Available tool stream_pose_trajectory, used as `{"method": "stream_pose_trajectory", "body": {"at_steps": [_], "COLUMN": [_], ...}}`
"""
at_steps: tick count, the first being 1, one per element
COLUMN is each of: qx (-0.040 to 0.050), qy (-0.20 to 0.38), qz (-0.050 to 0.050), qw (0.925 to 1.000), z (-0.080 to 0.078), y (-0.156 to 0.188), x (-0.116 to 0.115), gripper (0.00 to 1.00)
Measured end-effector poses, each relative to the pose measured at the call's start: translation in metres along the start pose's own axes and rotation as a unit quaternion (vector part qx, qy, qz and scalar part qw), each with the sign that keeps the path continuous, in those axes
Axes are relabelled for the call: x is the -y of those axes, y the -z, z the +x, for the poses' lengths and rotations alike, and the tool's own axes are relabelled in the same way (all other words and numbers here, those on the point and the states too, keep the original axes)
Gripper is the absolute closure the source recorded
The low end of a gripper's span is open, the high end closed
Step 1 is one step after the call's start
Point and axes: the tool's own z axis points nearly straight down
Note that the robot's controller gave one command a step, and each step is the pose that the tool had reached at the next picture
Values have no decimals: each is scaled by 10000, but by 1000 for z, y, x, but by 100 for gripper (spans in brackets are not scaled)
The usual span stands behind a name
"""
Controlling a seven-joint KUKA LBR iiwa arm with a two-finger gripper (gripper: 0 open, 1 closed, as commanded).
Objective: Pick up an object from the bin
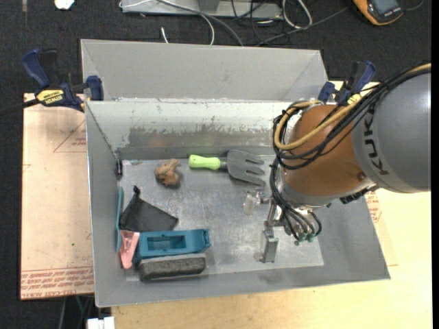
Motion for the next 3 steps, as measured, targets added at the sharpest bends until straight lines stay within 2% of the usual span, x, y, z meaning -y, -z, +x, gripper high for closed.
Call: {"method": "stream_pose_trajectory", "body": {"at_steps": [1, 2, 3], "qx": [39, 39, 34], "qy": [-3, 177, 106], "qz": [-1, 0, 3], "qw": [10000, 9998, 9999], "z": [-2, 1, 2], "y": [4, -27, 11], "x": [0, -50, -73], "gripper": [0, 0, 0]}}
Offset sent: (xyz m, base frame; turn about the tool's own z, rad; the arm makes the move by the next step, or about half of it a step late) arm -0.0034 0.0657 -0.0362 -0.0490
